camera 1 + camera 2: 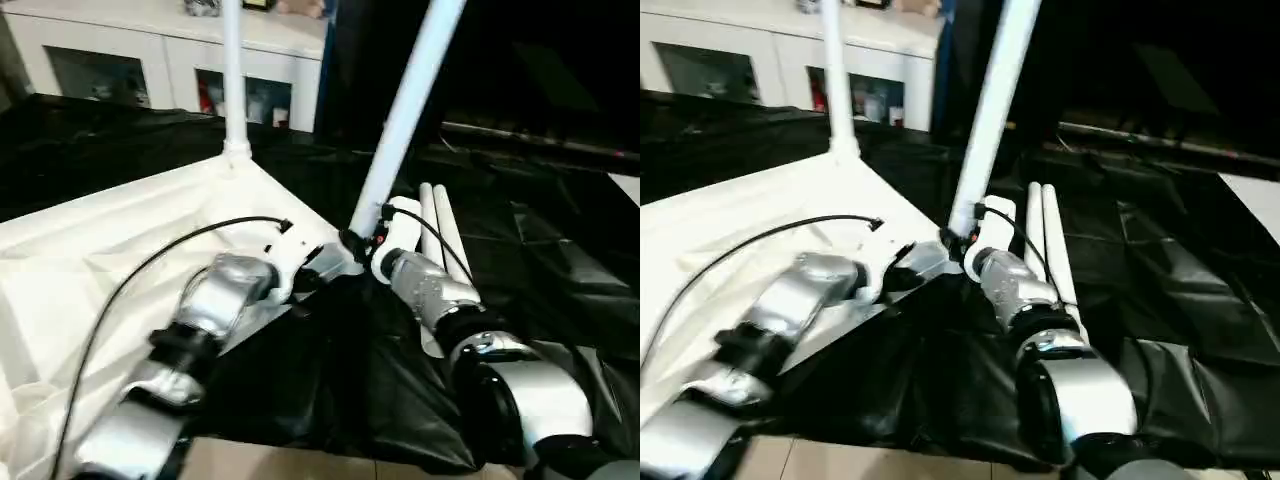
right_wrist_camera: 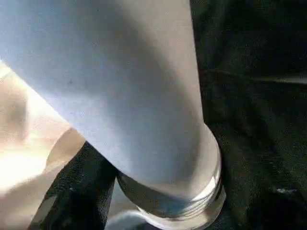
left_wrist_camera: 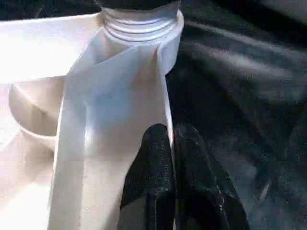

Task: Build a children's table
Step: Rotate leg to tighten

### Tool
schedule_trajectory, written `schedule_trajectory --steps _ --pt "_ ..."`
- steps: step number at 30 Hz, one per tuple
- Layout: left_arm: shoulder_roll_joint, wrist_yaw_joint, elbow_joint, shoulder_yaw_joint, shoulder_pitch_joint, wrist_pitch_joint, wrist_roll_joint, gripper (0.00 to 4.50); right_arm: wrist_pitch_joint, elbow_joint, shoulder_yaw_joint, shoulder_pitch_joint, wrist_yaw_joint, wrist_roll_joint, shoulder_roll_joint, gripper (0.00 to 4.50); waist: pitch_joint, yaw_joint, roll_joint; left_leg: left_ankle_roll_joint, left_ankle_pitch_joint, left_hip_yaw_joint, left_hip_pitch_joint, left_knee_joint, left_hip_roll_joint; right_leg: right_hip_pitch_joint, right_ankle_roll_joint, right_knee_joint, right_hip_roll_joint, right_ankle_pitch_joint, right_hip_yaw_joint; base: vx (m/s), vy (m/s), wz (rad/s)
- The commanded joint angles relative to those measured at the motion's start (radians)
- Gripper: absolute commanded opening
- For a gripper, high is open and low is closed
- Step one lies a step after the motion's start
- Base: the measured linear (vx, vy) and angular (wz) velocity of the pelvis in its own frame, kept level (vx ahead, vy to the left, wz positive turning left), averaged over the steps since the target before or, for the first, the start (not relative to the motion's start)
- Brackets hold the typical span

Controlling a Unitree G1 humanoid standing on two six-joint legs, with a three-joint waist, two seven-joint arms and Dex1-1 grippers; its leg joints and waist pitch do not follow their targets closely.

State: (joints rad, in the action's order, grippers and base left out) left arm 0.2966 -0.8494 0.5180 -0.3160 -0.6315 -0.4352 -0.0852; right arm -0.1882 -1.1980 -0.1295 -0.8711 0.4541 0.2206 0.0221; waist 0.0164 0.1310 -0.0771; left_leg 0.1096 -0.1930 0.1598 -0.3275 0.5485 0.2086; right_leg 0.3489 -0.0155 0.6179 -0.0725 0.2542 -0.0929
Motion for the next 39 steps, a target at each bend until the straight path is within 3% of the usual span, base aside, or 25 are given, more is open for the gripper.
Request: schedule_trajectory --steps 1,2,8,11,15,18,19,20,21,22,24,25,27,28,31,34,39 --pt "-0.001 -0.200 -0.062 -0.081 0.013 0.065 0.016 0.00 -0.124 -0.108 0.049 0.084 0.053 -0.056 0.000 2.73 -0.024 -0.004 0.033 0.012 -0.193 -0.009 -0.012 -0.078 0.040 -0.020 -0.151 -0.077 -0.085 0.065 0.065 0.000 0.000 0.00" --pt "0.048 -0.280 -0.082 -0.084 0.033 0.099 0.033 0.00 -0.129 -0.102 0.094 0.091 0.158 -0.087 0.025 2.73 -0.024 -0.004 0.035 0.014 -0.184 -0.009 -0.010 -0.077 0.040 -0.019 -0.159 -0.075 -0.084 0.045 0.064 0.000 0.000 0.00" --pt "0.156 -0.415 -0.117 -0.084 0.058 0.100 0.081 0.00 -0.134 -0.089 0.174 0.117 0.369 -0.157 0.092 2.73 -0.026 -0.015 0.040 0.006 -0.128 0.000 -0.005 -0.067 0.041 -0.026 -0.221 -0.061 -0.078 -0.093 0.059 0.000 0.000 0.00" --pt "0.188 -0.453 -0.114 -0.078 0.059 0.105 0.099 0.00 -0.140 -0.085 0.196 0.128 0.436 -0.172 0.117 2.73 -0.024 -0.011 0.041 0.005 -0.146 0.003 -0.002 -0.067 0.042 -0.025 -0.230 -0.062 -0.081 -0.066 0.059 0.000 0.000 0.00" --pt "0.189 -0.469 -0.101 -0.066 0.059 0.114 0.099 0.00 -0.134 -0.085 0.197 0.132 0.419 -0.173 0.122 2.73 -0.019 -0.007 0.041 0.024 -0.210 0.002 0.002 -0.076 0.047 -0.021 -0.223 -0.070 -0.087 0.040 0.063 0.000 0.000 0.00" --pt "0.150 -0.405 -0.081 -0.055 0.054 0.113 0.092 0.00 -0.106 -0.095 0.165 0.133 0.270 -0.164 0.108 2.73 -0.016 -0.008 0.038 0.033 -0.233 0.001 0.004 -0.080 0.046 -0.017 -0.212 -0.076 -0.089 0.099 0.067 0.000 0.000 0.00" --pt "0.090 -0.295 -0.044 -0.039 0.039 0.096 0.075 0.00 -0.083 -0.105 0.116 0.131 0.105 -0.138 0.091 2.73 -0.011 -0.011 0.032 0.041 -0.262 -0.001 0.005 -0.085 0.045 -0.014 -0.200 -0.082 -0.090 0.152 0.070 0.000 0.000 0.00" --pt "0.085 -0.285 -0.040 -0.038 0.037 0.094 0.074 0.00 -0.081 -0.106 0.112 0.131 0.093 -0.135 0.089 2.73 -0.009 -0.009 0.033 0.048 -0.285 -0.002 0.012 -0.086 0.045 -0.009 -0.193 -0.087 -0.093 0.191 0.072 0.000 0.000 0.00" --pt "0.019 -0.175 0.006 -0.015 0.016 0.054 0.068 0.00 -0.066 -0.113 0.059 0.129 -0.037 -0.099 0.073 2.73 -0.005 -0.011 0.034 0.052 -0.341 -0.005 0.014 -0.087 0.044 -0.005 -0.173 -0.097 -0.097 0.292 0.074 0.000 0.000 0.00" --pt "0.018 -0.173 0.007 -0.014 0.015 0.053 0.068 0.00 -0.066 -0.113 0.058 0.129 -0.039 -0.098 0.073 2.73 -0.006 -0.007 0.029 0.057 -0.371 -0.007 0.021 -0.088 0.044 0.001 -0.152 -0.105 -0.100 0.365 0.075 -0.050 0.006 0.01" --pt "-0.064 -0.043 0.061 0.027 -0.012 -0.003 0.073 0.00 -0.050 -0.120 -0.001 0.125 -0.165 -0.057 0.055 2.73 -0.007 -0.007 0.028 0.055 -0.373 -0.009 0.020 -0.088 0.044 0.003 -0.144 -0.106 -0.099 0.373 0.076 0.000 0.000 0.00" --pt "-0.147 0.082 0.107 0.071 -0.039 -0.036 0.083 0.00 -0.032 -0.128 -0.063 0.118 -0.276 -0.007 0.035 2.73 -0.012 0.001 0.023 0.053 -0.354 -0.006 0.023 -0.087 0.044 0.004 -0.143 -0.105 -0.096 0.328 0.077 0.000 0.000 0.00" --pt "-0.212 0.173 0.136 0.105 -0.059 -0.058 0.094 0.00 -0.019 -0.133 -0.108 0.110 -0.353 0.032 0.020 2.73 -0.009 0.009 0.020 0.050 -0.354 -0.001 0.027 -0.085 0.042 0.010 -0.144 -0.104 -0.092 0.302 0.079 0.000 0.000 0.00" --pt "-0.241 0.197 0.134 0.118 -0.065 -0.074 0.104 0.00 -0.018 -0.135 -0.132 0.105 -0.382 0.055 0.013 2.73 -0.010 0.013 0.017 0.043 -0.350 -0.001 0.023 -0.084 0.039 0.008 -0.135 -0.104 -0.092 0.304 0.079 0.000 0.000 0.00" --pt "-0.269 0.204 0.128 0.123 -0.068 -0.083 0.104 0.00 -0.019 -0.135 -0.161 0.098 -0.415 0.077 0.003 2.73 -0.013 0.014 0.015 0.021 -0.311 -0.003 0.006 -0.086 0.037 0.001 -0.104 -0.105 -0.090 0.297 0.079 0.000 0.000 0.00" --pt "-0.281 0.197 0.121 0.115 -0.067 -0.078 0.092 0.00 -0.028 -0.132 -0.168 0.090 -0.429 0.074 -0.006 2.73 -0.013 0.016 0.015 0.019 -0.296 -0.003 0.004 -0.087 0.037 0.001 -0.087 -0.107 -0.090 0.296 0.079 0.000 0.000 0.00" --pt "-0.280 0.206 0.133 0.113 -0.069 -0.083 0.081 0.00 -0.047 -0.133 -0.163 0.079 -0.403 0.059 -0.019 2.73 -0.012 0.014 0.013 0.023 -0.278 -0.002 0.001 -0.089 0.037 -0.002 -0.090 -0.103 -0.087 0.249 0.078 0.000 0.000 0.00"
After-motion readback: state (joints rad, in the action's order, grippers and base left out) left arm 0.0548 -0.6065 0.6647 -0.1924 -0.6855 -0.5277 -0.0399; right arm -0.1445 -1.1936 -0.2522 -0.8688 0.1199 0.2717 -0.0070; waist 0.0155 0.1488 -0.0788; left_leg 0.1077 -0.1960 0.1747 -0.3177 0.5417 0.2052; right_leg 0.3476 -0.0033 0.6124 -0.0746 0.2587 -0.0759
